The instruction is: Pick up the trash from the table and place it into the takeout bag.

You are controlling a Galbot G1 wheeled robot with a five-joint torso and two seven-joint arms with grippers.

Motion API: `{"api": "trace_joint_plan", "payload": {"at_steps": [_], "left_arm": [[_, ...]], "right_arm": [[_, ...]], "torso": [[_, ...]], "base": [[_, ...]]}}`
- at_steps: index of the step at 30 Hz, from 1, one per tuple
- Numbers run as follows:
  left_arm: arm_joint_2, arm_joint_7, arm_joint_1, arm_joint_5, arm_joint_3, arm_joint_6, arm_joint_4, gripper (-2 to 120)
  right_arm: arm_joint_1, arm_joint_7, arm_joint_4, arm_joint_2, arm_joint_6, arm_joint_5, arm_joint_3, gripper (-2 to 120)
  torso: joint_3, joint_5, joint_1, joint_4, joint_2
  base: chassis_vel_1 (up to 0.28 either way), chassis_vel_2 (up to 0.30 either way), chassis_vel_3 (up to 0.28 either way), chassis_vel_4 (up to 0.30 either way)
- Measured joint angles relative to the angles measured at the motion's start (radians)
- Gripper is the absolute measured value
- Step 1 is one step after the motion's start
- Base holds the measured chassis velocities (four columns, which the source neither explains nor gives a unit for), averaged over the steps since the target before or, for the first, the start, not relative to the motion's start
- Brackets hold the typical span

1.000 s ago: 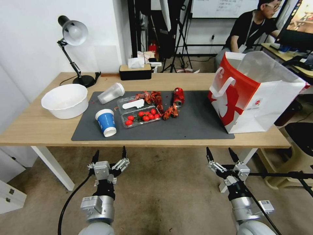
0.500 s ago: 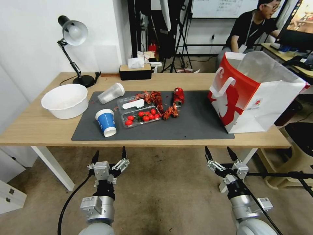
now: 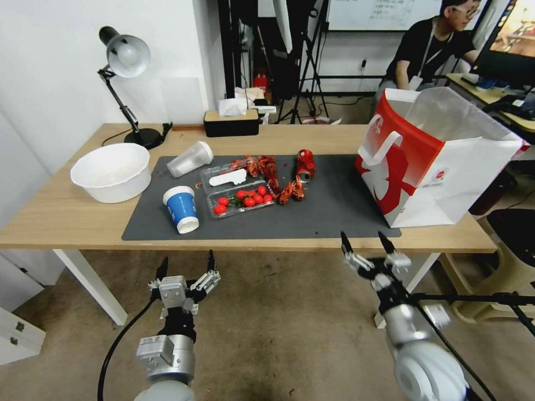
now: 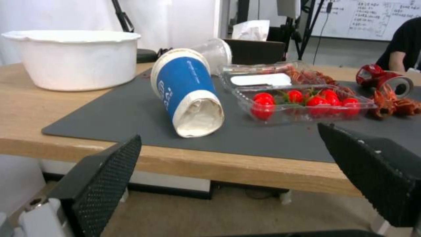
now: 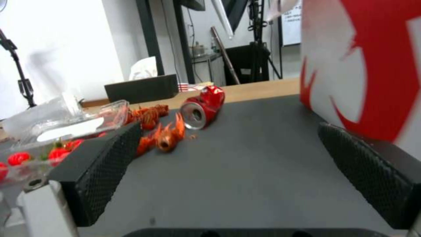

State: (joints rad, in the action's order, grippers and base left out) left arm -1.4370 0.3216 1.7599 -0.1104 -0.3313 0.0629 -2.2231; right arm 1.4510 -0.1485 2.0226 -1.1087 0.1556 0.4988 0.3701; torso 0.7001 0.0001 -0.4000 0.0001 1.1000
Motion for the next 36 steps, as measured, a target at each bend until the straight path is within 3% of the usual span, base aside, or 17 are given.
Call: {"api": "trace_joint_plan", "payload": {"at_steps": [14, 23, 36], "left_arm": [[-0.012, 0.001, 0.019, 0.003, -0.007, 0.000, -0.007, 100], [-0.018, 0.001, 0.025, 0.011, -0.013, 0.001, -0.010, 100], [-0.029, 0.001, 0.031, 0.018, -0.013, 0.001, -0.010, 100]], "right_arm": [[-0.203, -0.072, -0.037, 0.057, -0.147, 0.066, -0.105, 100], [-0.403, -0.111, -0.092, 0.102, -0.298, 0.146, -0.201, 100], [-0.527, -0.156, -0.115, 0.111, -0.455, 0.196, -0.255, 100]], "torso": [[0.000, -0.0001, 0.000, -0.0002, 0.000], [0.000, 0.0000, 0.000, -0.0001, 0.000], [0.000, -0.0001, 0.000, 0.0000, 0.000]], "base": [[0.000, 0.000, 0.000, 0.000], [0.000, 0.000, 0.000, 0.000], [0.000, 0.000, 0.000, 0.000]]}}
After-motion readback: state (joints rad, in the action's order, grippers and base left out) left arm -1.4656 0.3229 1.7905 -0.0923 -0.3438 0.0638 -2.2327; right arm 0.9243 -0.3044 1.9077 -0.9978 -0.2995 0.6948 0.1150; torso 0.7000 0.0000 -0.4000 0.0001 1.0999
